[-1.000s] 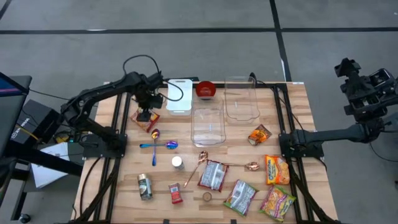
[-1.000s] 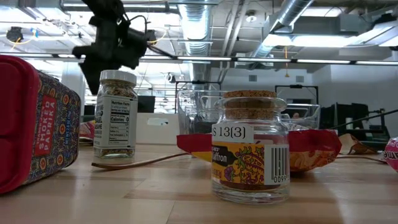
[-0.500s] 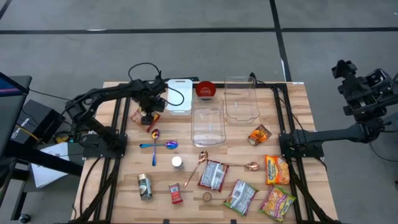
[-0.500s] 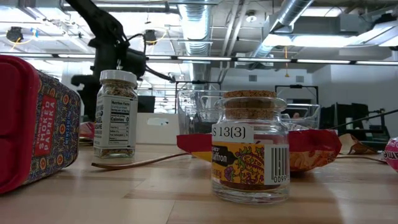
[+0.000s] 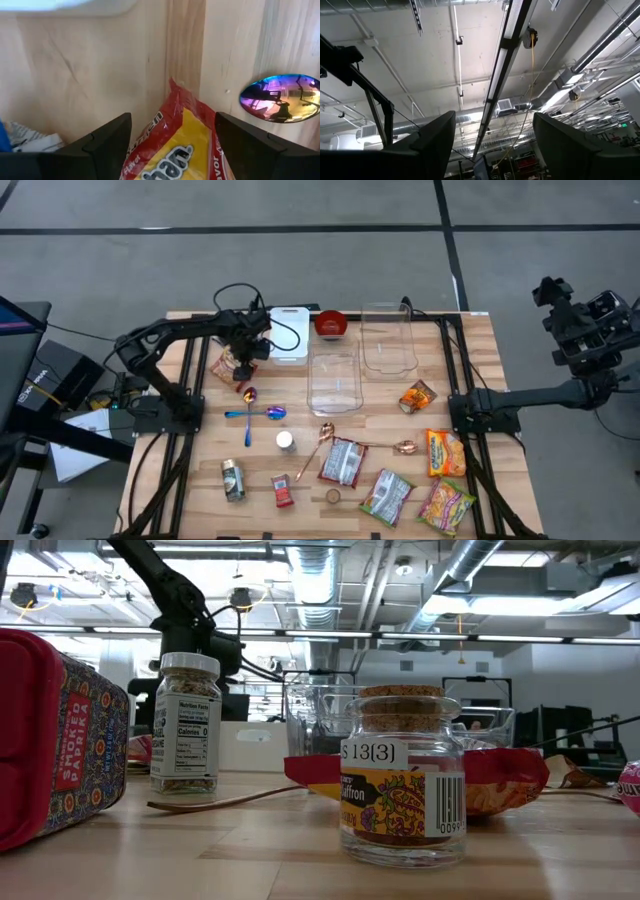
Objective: Pick & Place Food Item
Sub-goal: Put the top red noodle pack into the right transparent bin
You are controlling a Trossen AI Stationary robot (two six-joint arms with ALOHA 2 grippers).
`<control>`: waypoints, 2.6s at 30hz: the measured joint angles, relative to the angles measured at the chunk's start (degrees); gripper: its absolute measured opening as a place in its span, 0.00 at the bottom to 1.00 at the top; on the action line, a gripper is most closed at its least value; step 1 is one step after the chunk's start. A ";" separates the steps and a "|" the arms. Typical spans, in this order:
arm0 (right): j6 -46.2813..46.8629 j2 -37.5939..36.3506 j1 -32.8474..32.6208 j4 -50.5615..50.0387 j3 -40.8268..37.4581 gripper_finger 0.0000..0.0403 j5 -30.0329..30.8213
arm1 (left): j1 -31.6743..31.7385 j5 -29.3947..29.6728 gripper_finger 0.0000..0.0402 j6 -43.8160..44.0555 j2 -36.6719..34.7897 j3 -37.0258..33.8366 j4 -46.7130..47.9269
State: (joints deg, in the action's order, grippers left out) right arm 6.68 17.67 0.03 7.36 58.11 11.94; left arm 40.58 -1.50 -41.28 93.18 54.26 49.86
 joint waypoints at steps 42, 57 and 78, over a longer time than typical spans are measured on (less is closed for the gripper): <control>2.13 0.00 0.00 -1.06 -0.02 0.65 -0.04 | -0.22 -7.33 0.00 15.29 -17.38 0.00 11.26; 2.38 4.94 0.00 -3.05 0.00 0.65 -1.59 | -8.78 -19.86 0.00 53.87 -40.94 0.00 -9.34; -8.24 34.48 0.21 -20.31 19.46 0.65 -1.17 | -19.70 8.33 0.00 84.58 -21.61 0.39 -96.42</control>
State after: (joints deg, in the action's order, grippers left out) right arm -1.57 52.15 0.25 -12.95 77.57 10.78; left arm 20.88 6.83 43.30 71.58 54.65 -46.57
